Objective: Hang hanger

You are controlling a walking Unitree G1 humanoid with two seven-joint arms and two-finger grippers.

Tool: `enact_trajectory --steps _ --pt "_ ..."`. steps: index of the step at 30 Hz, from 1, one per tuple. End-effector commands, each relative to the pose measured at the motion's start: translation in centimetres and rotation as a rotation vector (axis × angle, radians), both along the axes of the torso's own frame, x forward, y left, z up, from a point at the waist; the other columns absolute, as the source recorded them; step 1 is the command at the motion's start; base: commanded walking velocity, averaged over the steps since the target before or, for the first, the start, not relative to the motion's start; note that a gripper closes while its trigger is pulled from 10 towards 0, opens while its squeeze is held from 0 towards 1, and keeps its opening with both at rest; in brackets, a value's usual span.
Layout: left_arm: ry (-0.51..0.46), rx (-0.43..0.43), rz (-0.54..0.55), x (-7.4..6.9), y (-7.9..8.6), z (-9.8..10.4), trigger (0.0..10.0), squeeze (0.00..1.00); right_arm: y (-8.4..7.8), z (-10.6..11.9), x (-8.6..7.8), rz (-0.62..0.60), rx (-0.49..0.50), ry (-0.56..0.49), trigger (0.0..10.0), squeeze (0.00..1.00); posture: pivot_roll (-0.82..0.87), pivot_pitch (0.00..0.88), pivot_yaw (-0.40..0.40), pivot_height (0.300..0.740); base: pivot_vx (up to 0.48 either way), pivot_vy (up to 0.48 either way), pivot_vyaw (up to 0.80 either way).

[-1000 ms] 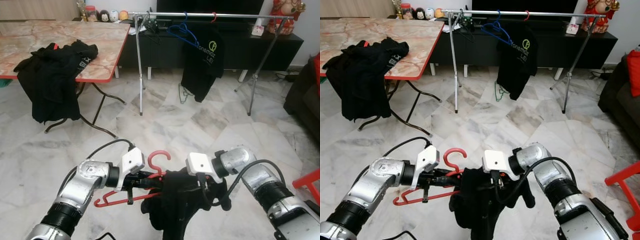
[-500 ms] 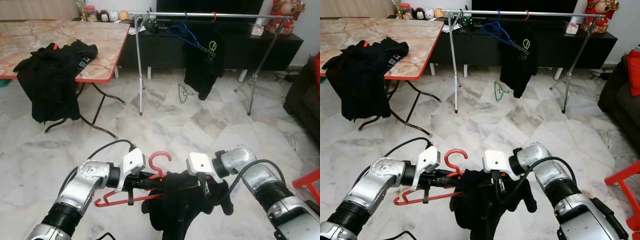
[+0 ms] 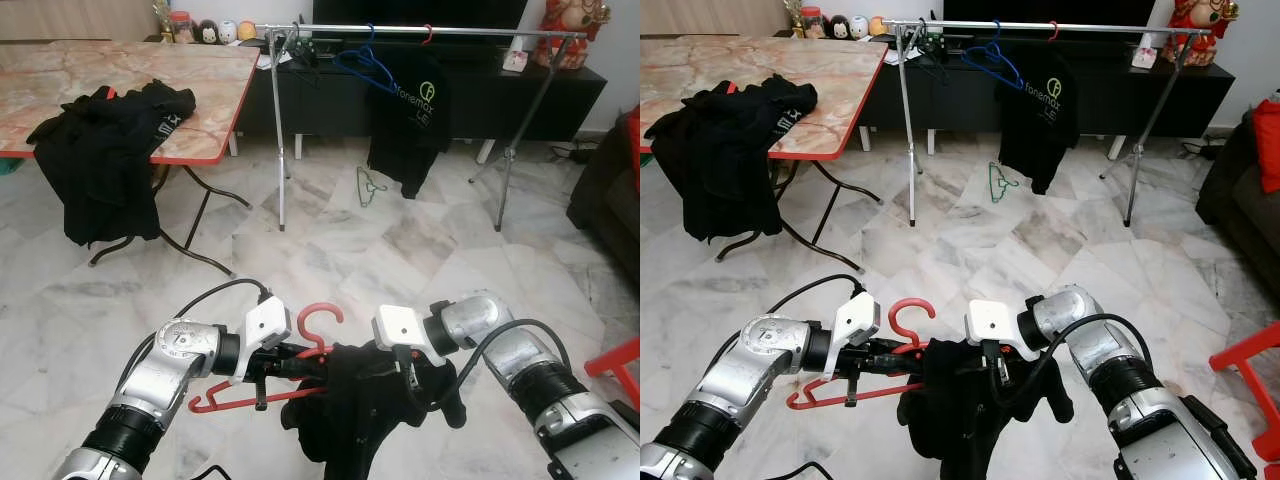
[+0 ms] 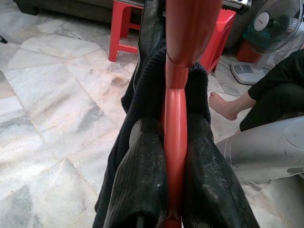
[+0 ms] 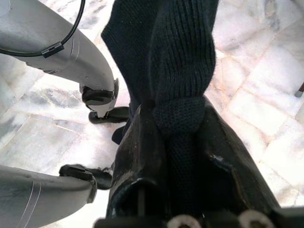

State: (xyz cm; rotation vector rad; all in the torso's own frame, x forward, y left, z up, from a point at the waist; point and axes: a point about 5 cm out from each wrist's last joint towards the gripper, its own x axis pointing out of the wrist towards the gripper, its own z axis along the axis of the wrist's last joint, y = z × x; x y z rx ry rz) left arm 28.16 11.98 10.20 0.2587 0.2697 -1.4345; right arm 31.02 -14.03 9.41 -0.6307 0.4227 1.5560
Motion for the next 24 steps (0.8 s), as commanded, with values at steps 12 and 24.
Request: enact_trajectory --steps 12,24 --pt "-0.05 0.0 -0.004 0.7 0.3 1.1 10.0 1.0 0.2 -0.1 0.1 -0.028 0.014 -0.024 0.0 0.0 -0.07 0.0 -0.054 0.74 0.0 0.0 0.0" --pt "-0.021 0.049 -0.015 0.2 2.2 1.1 10.0 1.0 -2.2 -1.9 -0.1 -0.213 -0.028 -0.045 0.0 0.0 -0.06 0.0 -0.044 0.74 0.0 0.0 0.0"
